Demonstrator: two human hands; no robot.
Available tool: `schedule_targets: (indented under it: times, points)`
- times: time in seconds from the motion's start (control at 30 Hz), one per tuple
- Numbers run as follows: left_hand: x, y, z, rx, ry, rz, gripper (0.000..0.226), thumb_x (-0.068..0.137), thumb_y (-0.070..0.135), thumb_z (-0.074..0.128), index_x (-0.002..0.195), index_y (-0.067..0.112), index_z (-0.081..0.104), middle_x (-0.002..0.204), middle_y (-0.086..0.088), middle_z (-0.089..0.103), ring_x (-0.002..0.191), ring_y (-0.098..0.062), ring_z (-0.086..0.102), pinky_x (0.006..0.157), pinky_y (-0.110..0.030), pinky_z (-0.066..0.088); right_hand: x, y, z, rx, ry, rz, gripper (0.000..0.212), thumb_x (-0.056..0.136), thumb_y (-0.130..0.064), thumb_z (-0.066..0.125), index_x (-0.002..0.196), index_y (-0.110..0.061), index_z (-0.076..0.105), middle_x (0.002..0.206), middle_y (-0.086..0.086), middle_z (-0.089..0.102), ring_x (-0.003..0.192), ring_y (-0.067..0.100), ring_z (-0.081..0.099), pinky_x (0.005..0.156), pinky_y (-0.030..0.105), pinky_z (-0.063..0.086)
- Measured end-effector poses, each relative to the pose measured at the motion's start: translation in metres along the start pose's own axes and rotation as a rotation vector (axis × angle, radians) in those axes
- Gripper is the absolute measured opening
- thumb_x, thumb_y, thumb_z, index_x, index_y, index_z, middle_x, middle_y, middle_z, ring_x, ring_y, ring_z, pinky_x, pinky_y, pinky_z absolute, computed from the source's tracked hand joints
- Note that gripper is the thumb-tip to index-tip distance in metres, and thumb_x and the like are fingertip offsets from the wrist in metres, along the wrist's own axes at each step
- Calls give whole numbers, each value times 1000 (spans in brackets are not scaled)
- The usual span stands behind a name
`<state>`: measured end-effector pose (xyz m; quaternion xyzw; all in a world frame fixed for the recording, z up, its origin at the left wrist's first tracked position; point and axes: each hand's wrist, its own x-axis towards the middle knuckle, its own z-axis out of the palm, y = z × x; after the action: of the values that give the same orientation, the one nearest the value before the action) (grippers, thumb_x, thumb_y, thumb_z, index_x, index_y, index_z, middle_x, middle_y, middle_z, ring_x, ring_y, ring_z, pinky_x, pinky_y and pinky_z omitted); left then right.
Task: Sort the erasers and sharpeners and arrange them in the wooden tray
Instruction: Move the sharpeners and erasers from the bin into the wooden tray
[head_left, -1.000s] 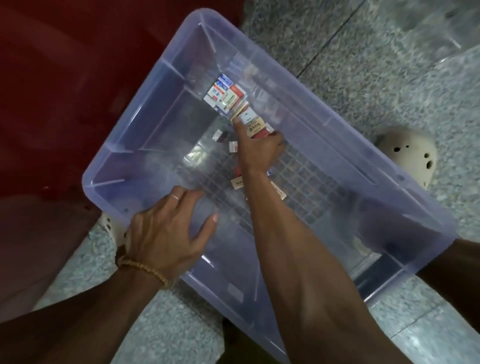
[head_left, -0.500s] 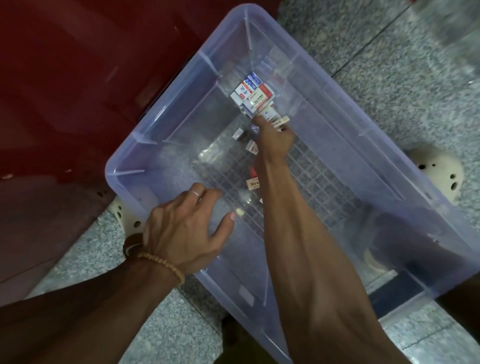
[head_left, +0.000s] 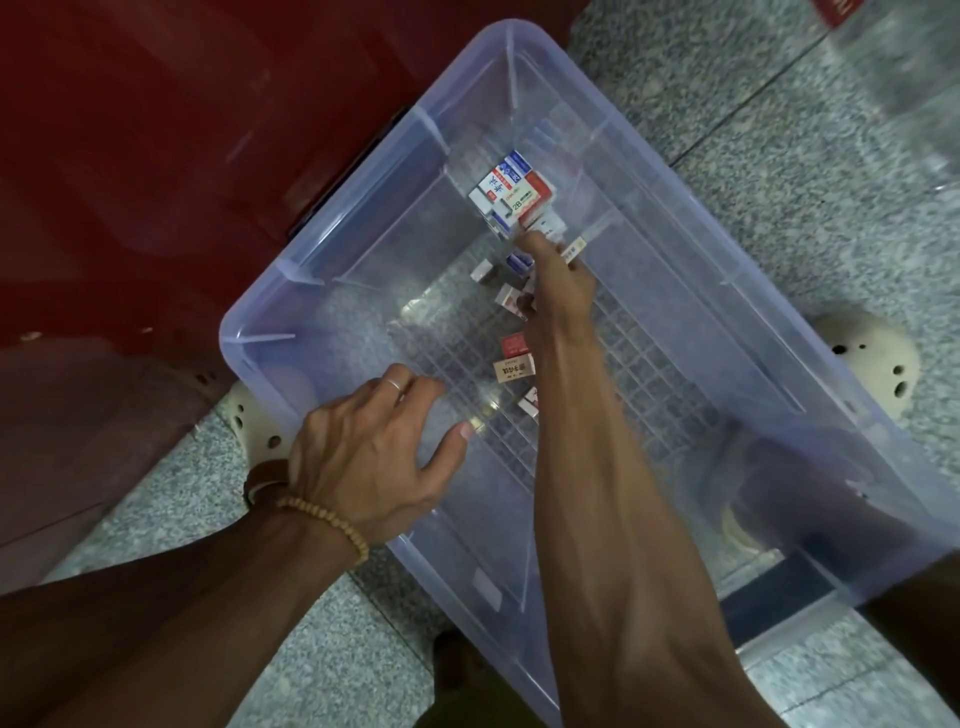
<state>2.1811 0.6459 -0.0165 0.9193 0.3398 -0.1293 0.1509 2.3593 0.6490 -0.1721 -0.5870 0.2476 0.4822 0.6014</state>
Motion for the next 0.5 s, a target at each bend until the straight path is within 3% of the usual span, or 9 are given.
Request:
schedule_targets:
  times: [0.13, 0.2, 0.27, 0.33, 0.43, 0.5]
  points:
    - [0, 0, -1, 4, -15, -8, 44, 88, 51, 44, 104, 17, 67, 97, 0, 66, 75, -22, 67, 55, -31, 51, -16, 13, -25, -152, -74, -92, 32, 78, -17, 74, 107, -7, 66, 88, 5, 71, 67, 11, 67, 59, 30, 50]
    - [1, 1, -2, 5, -14, -11, 44, 88, 51, 43, 103, 17, 67, 97, 0, 66, 74, -22, 66, 55, -30, 49, -29, 16, -38, -209, -122, -97, 35, 78, -16, 74, 109, -6, 64, 97, 11, 72, 75, 16, 72, 60, 30, 52]
    - [0, 1, -2, 5, -4, -10, 44, 87, 51, 43, 103, 18, 67, 97, 0, 66, 74, -22, 66, 55, -29, 48, -48, 9, -46, -265, -163, -86, 39, 77, -15, 76, 114, -7, 64, 104, 17, 72, 79, 23, 73, 51, 25, 49]
    - [-1, 1, -3, -1, -3, -10, 44, 87, 52, 41, 103, 18, 66, 99, 0, 65, 76, -23, 66, 57, -29, 48, -68, 0, -50, -285, -229, -73, 41, 69, -16, 75, 109, -13, 66, 102, 17, 72, 79, 27, 70, 47, 24, 45]
    - [-2, 2, -5, -22, -19, -14, 47, 89, 54, 36, 105, 20, 63, 102, 0, 62, 79, -24, 66, 59, -31, 49, -101, -21, -56, -234, -375, -18, 45, 58, -17, 76, 101, -13, 65, 90, 13, 69, 73, 26, 68, 54, 30, 44]
    - [-4, 3, -8, -86, -21, -16, 52, 89, 57, 29, 109, 21, 61, 106, 2, 60, 84, -23, 66, 62, -33, 50, -126, -38, -61, -228, -467, 7, 48, 49, -22, 76, 93, -9, 64, 79, 15, 63, 57, 19, 59, 43, 22, 33]
